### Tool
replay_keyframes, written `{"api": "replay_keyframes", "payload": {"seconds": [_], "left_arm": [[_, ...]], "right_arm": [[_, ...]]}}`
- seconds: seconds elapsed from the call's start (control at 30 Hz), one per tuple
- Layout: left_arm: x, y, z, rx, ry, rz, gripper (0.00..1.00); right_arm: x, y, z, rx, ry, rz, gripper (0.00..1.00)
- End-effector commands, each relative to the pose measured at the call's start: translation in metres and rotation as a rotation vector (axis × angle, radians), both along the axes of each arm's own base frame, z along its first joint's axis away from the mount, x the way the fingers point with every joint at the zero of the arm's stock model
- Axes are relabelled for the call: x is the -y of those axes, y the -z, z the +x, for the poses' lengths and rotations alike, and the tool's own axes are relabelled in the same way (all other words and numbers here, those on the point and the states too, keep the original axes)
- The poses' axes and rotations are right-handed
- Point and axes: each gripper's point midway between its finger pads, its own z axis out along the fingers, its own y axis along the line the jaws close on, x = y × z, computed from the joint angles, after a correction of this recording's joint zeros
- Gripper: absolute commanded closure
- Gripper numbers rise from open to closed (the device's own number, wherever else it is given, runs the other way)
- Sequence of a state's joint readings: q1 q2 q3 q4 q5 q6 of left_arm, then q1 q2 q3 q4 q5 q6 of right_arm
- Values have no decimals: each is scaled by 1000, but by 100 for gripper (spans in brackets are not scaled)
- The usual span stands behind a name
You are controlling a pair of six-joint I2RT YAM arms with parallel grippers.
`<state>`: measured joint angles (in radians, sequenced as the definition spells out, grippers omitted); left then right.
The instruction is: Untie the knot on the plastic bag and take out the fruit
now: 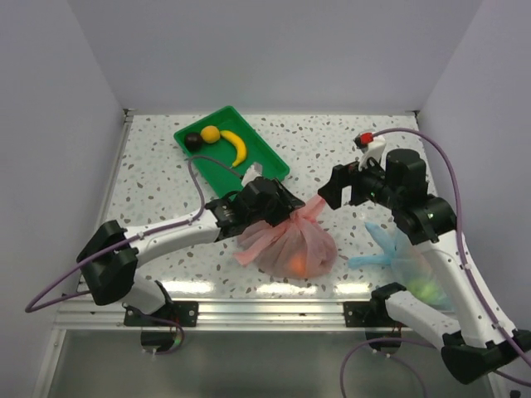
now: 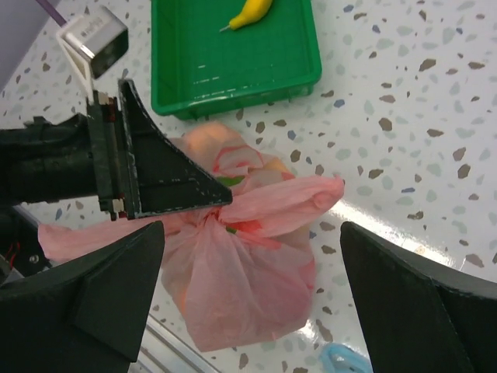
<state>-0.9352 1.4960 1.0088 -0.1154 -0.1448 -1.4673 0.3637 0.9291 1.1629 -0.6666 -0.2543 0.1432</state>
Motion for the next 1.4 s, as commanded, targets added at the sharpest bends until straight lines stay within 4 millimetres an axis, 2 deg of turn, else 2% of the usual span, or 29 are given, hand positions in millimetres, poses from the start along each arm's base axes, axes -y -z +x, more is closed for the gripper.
{"api": "replay_keyframes", "payload": {"seconds": [0.0,0.03,0.1,0.13,0.17,0.23,0.33,0.37,0.4,0.53,0.67,0.7,0.77,0.87,1.0,1.17,1.27,1.37], "left_arm": [[-5,-60,15,198,-25,-38,37],[-13,-59,13,234,-2,15,24],[-30,-65,8,285,14,87,16],[-38,-65,7,334,55,159,13],[-44,-78,7,370,60,183,12],[-59,-71,3,394,132,339,11],[-73,-74,-3,413,238,498,11],[-72,-78,-3,416,265,515,11],[-77,-72,-7,413,316,571,11],[-74,-58,-11,400,393,612,12],[-55,-37,-13,388,445,558,14],[-49,-36,-10,397,444,540,14],[-41,-29,-7,388,445,532,15],[-38,-15,-2,366,443,546,16],[-38,8,1,327,438,560,20],[-34,30,0,298,451,558,26],[-34,40,4,289,443,565,35],[-35,47,6,279,439,577,53]], "right_arm": [[-7,-12,-12,-22,-39,41,1],[-7,-15,-11,-29,-38,36,1],[-6,2,-12,-122,-36,-2,1],[-6,1,-12,-133,-32,-9,1],[-5,5,-15,-155,-31,-18,1],[-5,12,-17,-176,-23,-19,1],[-13,26,-20,-235,-23,-2,1],[-19,31,-24,-261,-24,3,5],[-23,38,-26,-288,-22,6,6],[-39,62,-36,-319,-22,-52,11],[-60,86,-44,-344,-23,-69,18],[-60,97,-46,-355,-13,-84,19],[-69,104,-46,-352,-20,-76,21],[-73,121,-46,-351,-15,-95,23],[-67,142,-44,-331,19,-114,26],[-65,151,-40,-287,35,-93,33],[-64,157,-40,-289,39,-98,45],[-57,155,-36,-258,72,-99,74]]}}
